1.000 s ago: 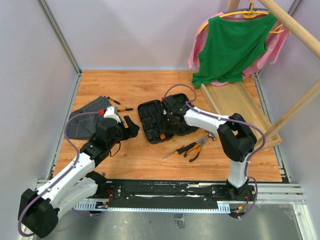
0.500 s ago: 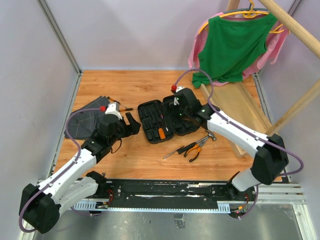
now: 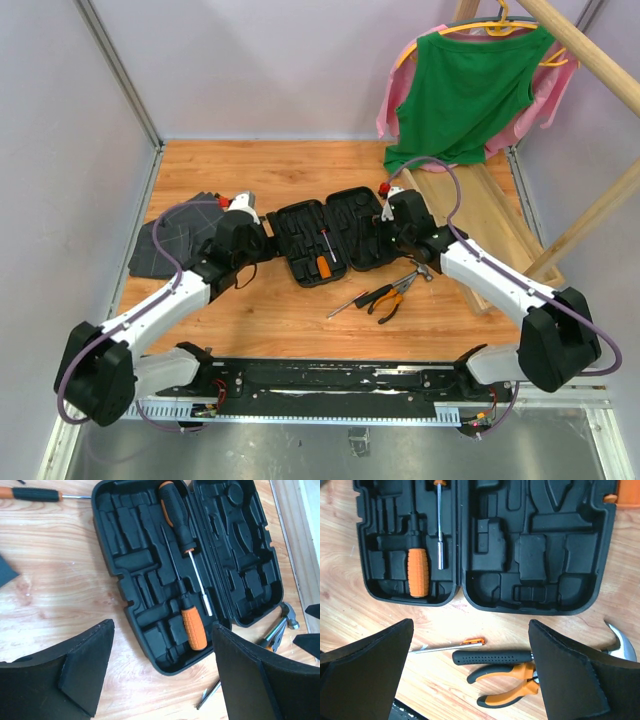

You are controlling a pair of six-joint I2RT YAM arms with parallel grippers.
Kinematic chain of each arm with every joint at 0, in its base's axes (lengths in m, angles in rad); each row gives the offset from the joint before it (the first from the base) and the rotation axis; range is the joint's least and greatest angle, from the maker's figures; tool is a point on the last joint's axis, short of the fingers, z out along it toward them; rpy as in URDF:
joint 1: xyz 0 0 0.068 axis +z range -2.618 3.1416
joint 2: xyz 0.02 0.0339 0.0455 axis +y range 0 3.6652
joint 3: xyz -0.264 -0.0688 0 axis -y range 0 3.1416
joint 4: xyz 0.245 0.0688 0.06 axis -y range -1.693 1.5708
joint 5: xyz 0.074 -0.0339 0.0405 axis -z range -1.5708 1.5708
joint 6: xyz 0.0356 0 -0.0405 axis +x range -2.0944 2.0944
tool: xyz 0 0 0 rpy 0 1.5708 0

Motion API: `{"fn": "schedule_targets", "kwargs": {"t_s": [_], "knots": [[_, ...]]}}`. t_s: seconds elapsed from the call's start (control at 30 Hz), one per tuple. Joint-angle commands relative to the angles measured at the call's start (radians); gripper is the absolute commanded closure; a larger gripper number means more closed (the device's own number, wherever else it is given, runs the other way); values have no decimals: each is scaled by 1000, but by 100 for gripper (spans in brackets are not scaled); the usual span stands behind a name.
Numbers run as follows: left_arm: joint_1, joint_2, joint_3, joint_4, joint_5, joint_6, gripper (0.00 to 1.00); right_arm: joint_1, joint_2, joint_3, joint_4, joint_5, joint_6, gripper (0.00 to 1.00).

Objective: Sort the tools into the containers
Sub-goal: Place the screwdriver in the storage box.

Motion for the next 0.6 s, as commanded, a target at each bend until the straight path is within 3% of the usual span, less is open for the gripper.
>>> {"fn": "schedule_targets", "kwargs": {"t_s": [0.0,0.17,0.37,0.57], "knots": [[6,81,53,102,53,-17,18,-19,3,-32,99,-126,-11,2],[5,201,99,137,72,-16,21,-12,84,-17,174,-227,41,1],[6,324,150,182,79,-44,33,20,243,60,227,-285,84,32],[8,428,170,233,99,-75,50,48,360,122,280,-325,109,44]]}}
